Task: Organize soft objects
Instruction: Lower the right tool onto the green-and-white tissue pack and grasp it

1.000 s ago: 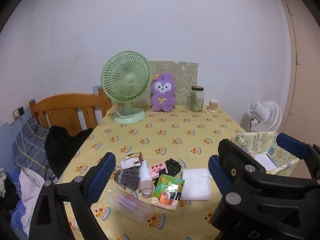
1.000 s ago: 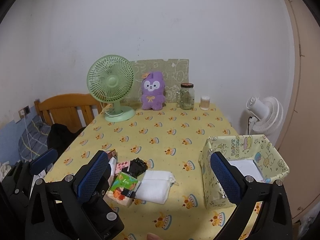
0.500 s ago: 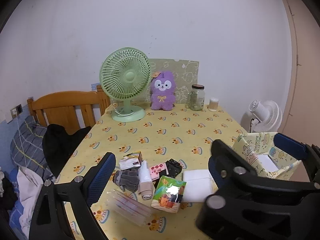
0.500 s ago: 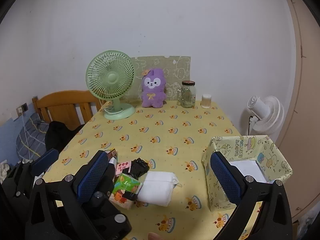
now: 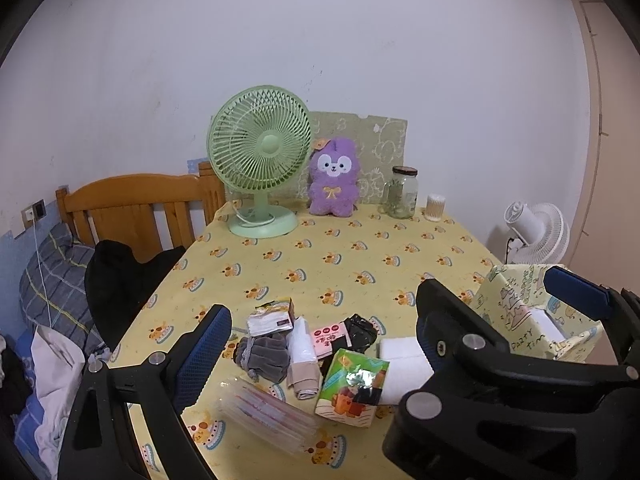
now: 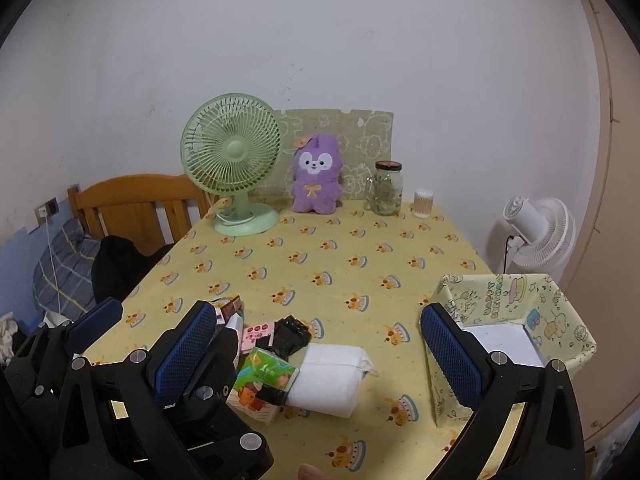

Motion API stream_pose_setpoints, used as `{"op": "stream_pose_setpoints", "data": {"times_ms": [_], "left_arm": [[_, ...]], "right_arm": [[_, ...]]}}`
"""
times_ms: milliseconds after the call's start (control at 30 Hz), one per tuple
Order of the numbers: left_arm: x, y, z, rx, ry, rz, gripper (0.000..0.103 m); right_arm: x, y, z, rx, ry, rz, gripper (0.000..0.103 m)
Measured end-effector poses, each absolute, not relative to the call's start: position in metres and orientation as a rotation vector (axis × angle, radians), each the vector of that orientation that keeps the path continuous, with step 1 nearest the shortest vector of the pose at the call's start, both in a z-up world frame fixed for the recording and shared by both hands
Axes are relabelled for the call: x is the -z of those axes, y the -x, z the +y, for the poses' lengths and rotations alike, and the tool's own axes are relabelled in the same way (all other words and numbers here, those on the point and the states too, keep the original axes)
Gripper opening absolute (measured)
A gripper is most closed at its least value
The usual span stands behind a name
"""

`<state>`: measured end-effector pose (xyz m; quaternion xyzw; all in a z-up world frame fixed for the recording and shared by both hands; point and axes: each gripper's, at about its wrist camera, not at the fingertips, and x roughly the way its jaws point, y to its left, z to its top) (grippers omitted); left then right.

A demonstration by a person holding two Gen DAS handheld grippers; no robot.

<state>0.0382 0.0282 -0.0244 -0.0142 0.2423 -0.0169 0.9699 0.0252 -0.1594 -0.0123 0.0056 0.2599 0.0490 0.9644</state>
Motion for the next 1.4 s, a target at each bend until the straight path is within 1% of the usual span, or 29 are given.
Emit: {"op": "stream_pose_setpoints", "data": {"times_ms": [233,367,633,700,767,867,1133,1400], "left_arm": [[0.038,-0.050,0.033,0.044,0.037,0.525,0.094],[0.046,-0.055,0.034,0.046,0.028,0.521,0.094],[0.079,-0.082,0.035,0.053,0.028,0.635,0.093],[0.087,-0.086,0.036,0.057,0.033,0.662,0.090],[0.093,-0.090,0.037,0.057,0.037,0.681,0.089],[0.099,-0.097,0.036,0.067,0.042,0.706,0.082],[0.111,-0.113,0.041,0.078,0.055,0.751,0.082],[0.118,-0.110,0.058,0.034,0.049,0.779,0.082]], "right_arm": [[0.027,-0.039,-0.154,-0.100,-0.013,0.572,0.103],[0.033,-0.041,-0.151,-0.095,-0.023,0.552,0.103],[0.065,-0.066,-0.148,-0.088,-0.027,0.650,0.103],[0.075,-0.074,-0.146,-0.092,-0.023,0.689,0.103],[0.084,-0.081,-0.145,-0.094,-0.023,0.715,0.103],[0.094,-0.090,-0.144,-0.100,-0.038,0.741,0.103],[0.107,-0.112,-0.135,-0.121,-0.020,0.800,0.103],[0.119,-0.118,-0.115,-0.171,-0.011,0.831,0.103]]}}
